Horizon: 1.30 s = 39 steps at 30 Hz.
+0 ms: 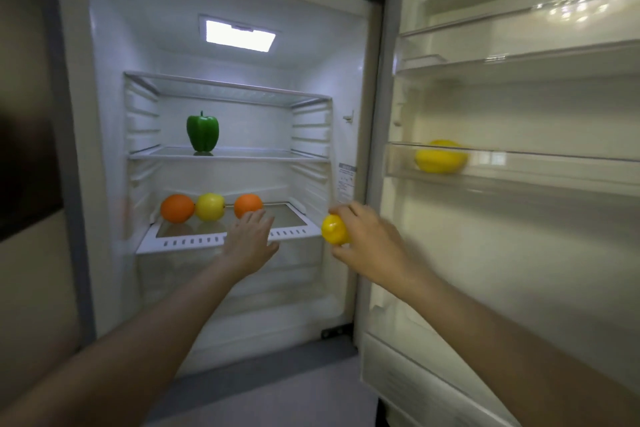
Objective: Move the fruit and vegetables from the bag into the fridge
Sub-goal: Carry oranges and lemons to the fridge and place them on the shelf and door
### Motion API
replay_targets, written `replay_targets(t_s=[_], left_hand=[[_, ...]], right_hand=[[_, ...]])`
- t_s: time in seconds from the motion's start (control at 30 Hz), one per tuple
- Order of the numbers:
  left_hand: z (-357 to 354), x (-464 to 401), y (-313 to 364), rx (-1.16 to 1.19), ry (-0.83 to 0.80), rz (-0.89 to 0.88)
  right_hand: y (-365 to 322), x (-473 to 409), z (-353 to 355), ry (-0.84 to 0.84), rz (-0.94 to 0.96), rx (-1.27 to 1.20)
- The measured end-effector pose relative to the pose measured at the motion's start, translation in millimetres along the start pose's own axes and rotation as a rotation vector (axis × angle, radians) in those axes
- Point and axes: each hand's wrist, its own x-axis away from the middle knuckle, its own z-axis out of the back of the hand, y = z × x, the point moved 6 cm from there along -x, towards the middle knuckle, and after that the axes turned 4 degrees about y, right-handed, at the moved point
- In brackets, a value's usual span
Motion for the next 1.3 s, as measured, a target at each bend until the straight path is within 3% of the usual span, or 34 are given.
replay_targets(t_s=[0.37, 0.63, 0.93, 1.3], left_hand=[[108.4, 52.6, 74.7, 0.058, 0.098, -0.036], [173.5, 33.2, 108.3, 0.132, 0.179, -0.135], [213.3, 8.1, 156.4, 0.196, 0.28, -0.285], [195.1, 18.8, 192.5, 0.341, 0.263, -0.403]], right_hand=[[-22.0, 27.2, 142.9, 0.213, 0.108, 0.032], [12.5, 24.6, 228.8, 0.265, -0.112, 0.248], [71.9, 3.7, 242.9, 0.045, -0.464, 0.326], [99.4, 2.6, 217.2, -0.321, -0.739, 0.078]])
